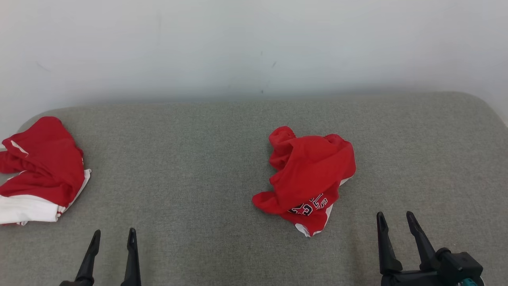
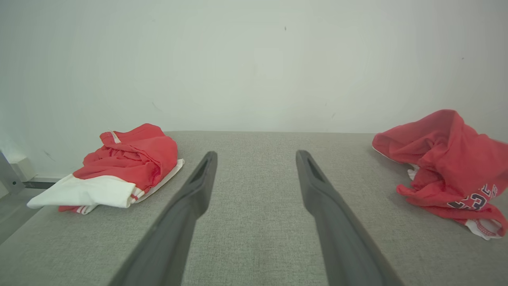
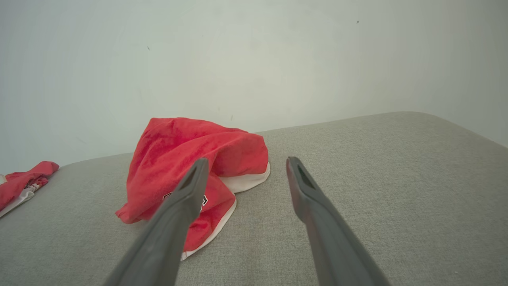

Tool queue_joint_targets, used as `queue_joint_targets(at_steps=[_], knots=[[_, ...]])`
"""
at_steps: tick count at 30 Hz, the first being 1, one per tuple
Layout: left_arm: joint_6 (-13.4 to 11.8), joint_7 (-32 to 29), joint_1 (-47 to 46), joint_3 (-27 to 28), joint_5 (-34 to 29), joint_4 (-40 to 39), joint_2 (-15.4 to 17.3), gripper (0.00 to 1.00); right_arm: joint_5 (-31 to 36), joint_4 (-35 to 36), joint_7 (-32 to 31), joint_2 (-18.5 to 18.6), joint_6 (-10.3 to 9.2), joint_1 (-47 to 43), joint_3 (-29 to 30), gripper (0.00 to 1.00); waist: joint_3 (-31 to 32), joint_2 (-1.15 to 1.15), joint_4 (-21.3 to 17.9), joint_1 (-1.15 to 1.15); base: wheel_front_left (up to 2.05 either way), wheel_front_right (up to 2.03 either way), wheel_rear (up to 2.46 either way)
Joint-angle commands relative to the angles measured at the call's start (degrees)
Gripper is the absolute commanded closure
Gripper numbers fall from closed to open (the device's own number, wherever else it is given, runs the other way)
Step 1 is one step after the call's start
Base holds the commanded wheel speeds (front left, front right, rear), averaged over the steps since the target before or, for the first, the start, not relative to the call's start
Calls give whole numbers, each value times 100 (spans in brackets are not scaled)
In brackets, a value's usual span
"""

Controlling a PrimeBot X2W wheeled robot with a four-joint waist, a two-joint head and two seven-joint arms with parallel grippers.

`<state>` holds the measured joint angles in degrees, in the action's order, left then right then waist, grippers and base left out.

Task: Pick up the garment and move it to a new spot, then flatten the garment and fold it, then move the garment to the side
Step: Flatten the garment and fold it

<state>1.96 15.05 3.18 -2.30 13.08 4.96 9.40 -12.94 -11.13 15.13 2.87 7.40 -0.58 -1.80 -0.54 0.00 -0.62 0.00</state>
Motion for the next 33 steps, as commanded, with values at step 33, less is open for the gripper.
queue_joint_targets(at_steps=[33], knots=[[533,-426,-1793,-2467,-400,1234,-411,0,-423,134,3,1,18,650,-136,0,-1320,0,-1439,0,0,0,0]])
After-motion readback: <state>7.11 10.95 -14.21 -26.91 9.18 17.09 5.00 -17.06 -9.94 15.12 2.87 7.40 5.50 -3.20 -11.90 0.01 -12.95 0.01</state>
